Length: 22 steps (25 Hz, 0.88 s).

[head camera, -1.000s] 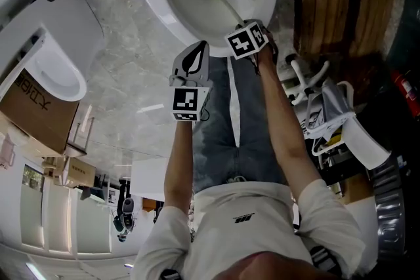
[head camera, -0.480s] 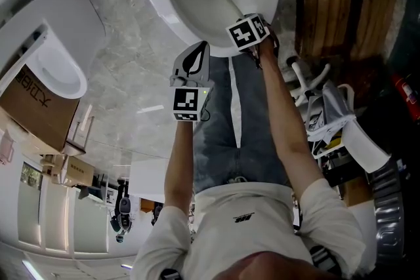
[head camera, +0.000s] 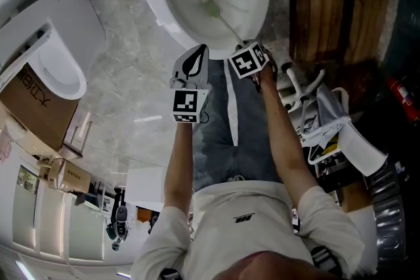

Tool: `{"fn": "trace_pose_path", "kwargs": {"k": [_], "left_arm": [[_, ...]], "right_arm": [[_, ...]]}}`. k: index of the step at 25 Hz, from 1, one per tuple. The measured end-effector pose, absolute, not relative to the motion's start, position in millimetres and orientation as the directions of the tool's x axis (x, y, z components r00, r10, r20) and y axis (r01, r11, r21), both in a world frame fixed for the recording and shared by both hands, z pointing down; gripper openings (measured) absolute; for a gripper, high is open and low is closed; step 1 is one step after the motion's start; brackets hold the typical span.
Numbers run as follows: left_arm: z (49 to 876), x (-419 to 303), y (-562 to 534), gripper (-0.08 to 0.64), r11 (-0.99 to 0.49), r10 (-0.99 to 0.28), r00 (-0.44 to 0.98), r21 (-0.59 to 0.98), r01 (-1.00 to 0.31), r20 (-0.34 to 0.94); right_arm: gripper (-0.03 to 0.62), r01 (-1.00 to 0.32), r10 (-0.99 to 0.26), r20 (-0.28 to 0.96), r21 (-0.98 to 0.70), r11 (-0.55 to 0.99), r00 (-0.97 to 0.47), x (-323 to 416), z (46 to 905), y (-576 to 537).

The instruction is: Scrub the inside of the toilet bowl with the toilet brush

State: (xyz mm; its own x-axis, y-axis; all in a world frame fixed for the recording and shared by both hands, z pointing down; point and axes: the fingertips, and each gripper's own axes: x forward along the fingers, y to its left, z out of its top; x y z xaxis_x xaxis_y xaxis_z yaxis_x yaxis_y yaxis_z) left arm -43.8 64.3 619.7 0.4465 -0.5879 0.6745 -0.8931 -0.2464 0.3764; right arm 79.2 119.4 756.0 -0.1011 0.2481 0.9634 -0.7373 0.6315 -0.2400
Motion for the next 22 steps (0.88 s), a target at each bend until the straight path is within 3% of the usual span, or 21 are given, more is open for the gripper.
{"fn": "trace_pose_path", "kwargs": {"k": [9,22], "left_arm": [[584,-36,64,0.009,-0.236,-0.630,0.426,0.362,-0.902,0.650],[507,-27,67,0.009,-0.241,-0.677,0.403,0.332,-0.912,0.616]], "right_arm": [[0.061,-0.774,0.205,0.955,-0.293,0.561,-0.213,85,701,133],[0.061,-0.743,0.028,0.944,-0.276,0.610,-0.328,95,590,102]]}}
